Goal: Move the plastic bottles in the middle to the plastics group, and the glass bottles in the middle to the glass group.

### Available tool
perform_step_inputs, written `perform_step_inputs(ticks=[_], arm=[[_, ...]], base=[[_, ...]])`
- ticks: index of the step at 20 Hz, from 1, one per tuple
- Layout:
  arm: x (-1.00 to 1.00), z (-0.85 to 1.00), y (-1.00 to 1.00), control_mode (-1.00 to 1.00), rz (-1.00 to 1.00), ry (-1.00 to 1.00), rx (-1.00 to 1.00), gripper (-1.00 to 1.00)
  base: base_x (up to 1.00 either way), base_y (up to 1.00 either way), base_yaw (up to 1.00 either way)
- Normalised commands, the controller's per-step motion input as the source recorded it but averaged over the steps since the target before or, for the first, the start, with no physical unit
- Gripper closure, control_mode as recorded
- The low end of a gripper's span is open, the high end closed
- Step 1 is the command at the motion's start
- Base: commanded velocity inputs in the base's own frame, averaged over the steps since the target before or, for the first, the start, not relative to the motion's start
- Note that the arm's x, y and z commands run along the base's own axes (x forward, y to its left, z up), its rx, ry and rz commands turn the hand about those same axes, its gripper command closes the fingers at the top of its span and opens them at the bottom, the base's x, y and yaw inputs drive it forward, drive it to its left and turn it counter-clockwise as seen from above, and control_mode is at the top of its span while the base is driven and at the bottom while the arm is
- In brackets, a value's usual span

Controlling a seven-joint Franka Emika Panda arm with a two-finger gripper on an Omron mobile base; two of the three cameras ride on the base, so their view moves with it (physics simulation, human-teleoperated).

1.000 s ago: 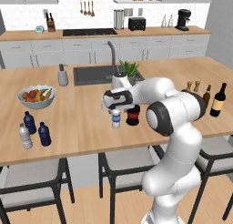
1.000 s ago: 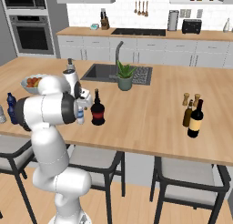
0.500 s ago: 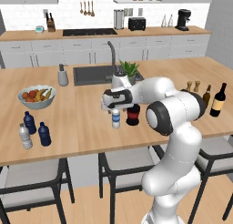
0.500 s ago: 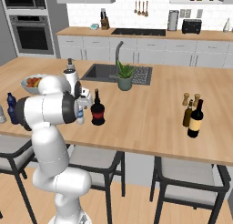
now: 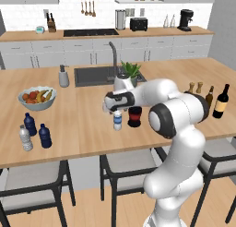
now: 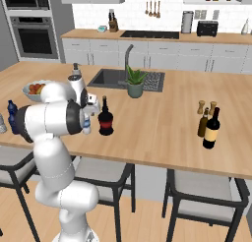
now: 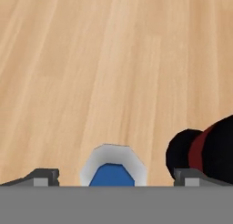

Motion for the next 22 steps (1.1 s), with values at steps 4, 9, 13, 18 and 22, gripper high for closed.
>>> perform_step_inputs(ticks=[4,9,13,18,22], arm=[[0.0,0.0,0.0,-1.0,0.06,-0.03,0.0,-1.0],[0.0,0.0,0.0,-1.0,0.03,0.0,0.0,1.0],[0.0,-0.01,0.0,-1.0,0.02,0.0,0.0,1.0],[-0.08,0.04,0.06,-1.0,0.02,-0.02,0.0,1.0],[-0.55,0.29,0.4,-1.0,0.1,-0.08,0.0,1.0]], base=[[0.0,0.0,0.0],[0.0,0.0,0.0],[0.0,0.0,0.0],[0.0,0.0,0.0],[0.0,0.0,0.0]])
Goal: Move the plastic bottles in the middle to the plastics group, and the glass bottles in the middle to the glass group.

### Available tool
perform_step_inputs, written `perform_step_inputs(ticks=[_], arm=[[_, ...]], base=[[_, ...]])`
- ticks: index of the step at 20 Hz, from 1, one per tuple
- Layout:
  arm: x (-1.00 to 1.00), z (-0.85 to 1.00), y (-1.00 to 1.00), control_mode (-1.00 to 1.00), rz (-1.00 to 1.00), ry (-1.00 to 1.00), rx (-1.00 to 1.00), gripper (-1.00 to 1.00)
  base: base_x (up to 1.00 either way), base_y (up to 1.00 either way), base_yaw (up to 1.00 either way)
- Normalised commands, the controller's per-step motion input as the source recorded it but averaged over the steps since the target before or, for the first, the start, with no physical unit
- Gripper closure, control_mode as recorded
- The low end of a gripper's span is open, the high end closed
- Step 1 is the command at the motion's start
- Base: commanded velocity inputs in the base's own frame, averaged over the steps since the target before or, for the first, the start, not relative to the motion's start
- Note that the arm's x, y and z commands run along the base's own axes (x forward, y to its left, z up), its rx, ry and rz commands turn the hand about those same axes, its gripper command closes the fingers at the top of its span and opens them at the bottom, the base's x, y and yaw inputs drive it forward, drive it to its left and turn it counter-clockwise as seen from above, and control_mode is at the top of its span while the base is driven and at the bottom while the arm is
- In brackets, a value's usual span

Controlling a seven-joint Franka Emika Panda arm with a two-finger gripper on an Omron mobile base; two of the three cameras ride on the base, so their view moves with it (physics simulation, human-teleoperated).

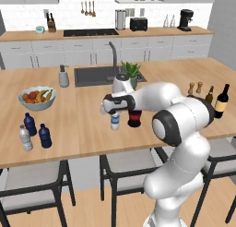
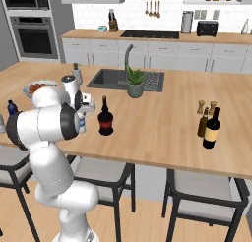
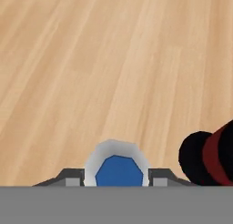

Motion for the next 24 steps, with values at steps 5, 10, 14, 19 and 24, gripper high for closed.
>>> perform_step_inputs(ticks=[5,10,14,19,24], arm=[[-0.23,0.28,0.85,-1.0,0.24,-0.01,0.0,1.0],[-0.08,0.11,1.0,-1.0,0.35,0.0,0.0,1.0],[-0.02,0.02,1.0,-1.0,0.37,0.0,0.0,1.0],[-0.25,-0.08,0.97,-1.0,0.32,-0.04,0.0,1.0],[-0.03,0.0,0.74,-1.0,0.19,-0.03,-0.01,1.0]], base=[[0.0,0.0,0.0],[0.0,0.0,0.0],[0.0,0.0,0.0],[0.0,0.0,0.0],[0.0,0.0,0.0]])
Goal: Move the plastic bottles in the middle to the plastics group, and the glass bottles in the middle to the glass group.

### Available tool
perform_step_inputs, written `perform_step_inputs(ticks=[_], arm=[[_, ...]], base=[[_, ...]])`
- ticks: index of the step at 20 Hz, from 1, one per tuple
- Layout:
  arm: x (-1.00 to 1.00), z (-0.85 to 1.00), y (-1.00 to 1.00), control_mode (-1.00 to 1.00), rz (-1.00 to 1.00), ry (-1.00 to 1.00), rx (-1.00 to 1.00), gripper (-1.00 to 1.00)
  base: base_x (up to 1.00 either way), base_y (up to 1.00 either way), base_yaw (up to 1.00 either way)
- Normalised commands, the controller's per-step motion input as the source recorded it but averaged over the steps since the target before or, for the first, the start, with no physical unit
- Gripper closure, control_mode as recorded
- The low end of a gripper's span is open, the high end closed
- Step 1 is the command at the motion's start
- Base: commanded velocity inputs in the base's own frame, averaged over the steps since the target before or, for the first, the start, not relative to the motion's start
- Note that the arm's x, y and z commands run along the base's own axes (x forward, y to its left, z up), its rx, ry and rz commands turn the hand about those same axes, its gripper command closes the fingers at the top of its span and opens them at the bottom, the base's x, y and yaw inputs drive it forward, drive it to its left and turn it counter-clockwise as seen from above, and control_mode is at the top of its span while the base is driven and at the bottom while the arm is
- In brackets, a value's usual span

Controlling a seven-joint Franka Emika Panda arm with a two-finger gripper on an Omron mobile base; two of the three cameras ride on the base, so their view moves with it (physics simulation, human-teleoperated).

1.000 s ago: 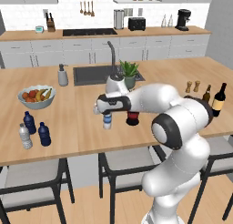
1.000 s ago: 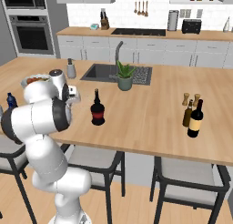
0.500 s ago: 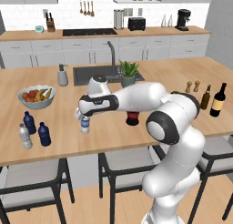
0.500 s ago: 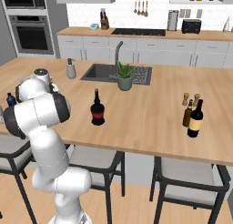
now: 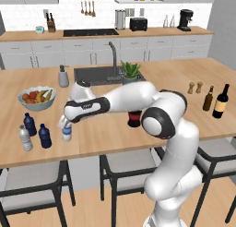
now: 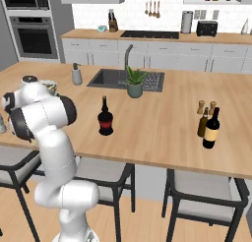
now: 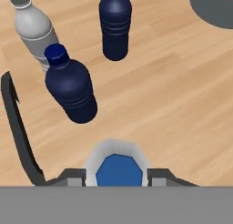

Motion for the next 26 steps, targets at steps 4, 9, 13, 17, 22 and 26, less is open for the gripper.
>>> perform_step_inputs(ticks=[4,9,13,17,22,26], arm=[[0.26,-0.01,0.48,-1.0,0.1,0.01,-0.02,1.0],[0.21,-0.01,0.16,-1.0,0.03,0.0,-0.04,1.0],[0.39,-0.04,0.29,-1.0,0.0,0.0,-0.03,1.0],[0.24,-0.14,0.31,-1.0,0.0,0.0,0.0,1.0],[0.06,-0.18,0.3,-1.0,0.01,0.0,0.0,1.0],[0.18,-0.15,0.11,-1.0,0.01,0.0,0.0,1.0]], base=[[0.0,0.0,0.0],[0.0,0.0,0.0],[0.0,0.0,0.0],[0.0,0.0,0.0],[0.0,0.0,0.0],[0.0,0.0,0.0]])
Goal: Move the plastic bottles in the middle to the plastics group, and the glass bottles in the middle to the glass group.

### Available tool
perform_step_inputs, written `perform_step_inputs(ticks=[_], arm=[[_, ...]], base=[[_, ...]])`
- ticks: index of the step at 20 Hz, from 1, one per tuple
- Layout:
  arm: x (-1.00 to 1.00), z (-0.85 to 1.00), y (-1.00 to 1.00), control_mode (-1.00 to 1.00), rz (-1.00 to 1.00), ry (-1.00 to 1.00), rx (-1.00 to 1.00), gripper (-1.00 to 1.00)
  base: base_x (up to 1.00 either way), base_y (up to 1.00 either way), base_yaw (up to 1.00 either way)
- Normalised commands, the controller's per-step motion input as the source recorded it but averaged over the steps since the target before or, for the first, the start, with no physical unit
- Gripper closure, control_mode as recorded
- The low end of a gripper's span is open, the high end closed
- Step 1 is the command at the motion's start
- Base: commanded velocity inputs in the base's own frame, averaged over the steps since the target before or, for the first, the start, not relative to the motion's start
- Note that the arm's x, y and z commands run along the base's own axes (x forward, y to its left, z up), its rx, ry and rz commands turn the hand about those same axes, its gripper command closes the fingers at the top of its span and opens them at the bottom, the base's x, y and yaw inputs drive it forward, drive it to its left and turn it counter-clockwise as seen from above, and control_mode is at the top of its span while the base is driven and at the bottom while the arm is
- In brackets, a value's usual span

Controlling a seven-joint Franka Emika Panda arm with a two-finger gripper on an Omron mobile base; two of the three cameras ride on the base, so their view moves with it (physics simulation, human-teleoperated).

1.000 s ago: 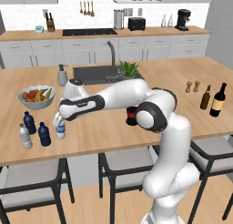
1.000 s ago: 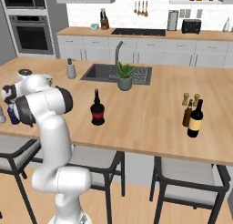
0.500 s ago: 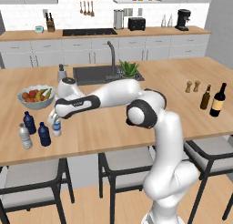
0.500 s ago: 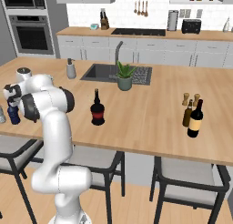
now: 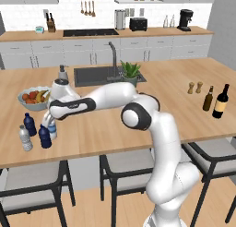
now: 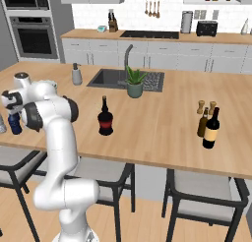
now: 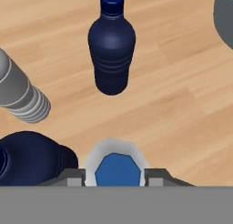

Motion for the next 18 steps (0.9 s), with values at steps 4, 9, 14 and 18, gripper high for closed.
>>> perform_step_inputs(ticks=[4,9,14,18], arm=[[0.05,-0.02,0.0,-1.0,0.0,0.0,-0.01,1.0],[0.0,-0.23,0.02,-1.0,0.0,0.01,-0.02,1.0],[0.0,-0.26,0.0,-1.0,0.0,0.01,0.0,1.0],[0.0,0.0,0.0,-1.0,0.0,0.0,0.0,-1.0]], base=[[0.0,0.0,0.0],[0.0,0.0,0.0],[0.0,0.0,0.0],[0.0,0.0,0.0]])
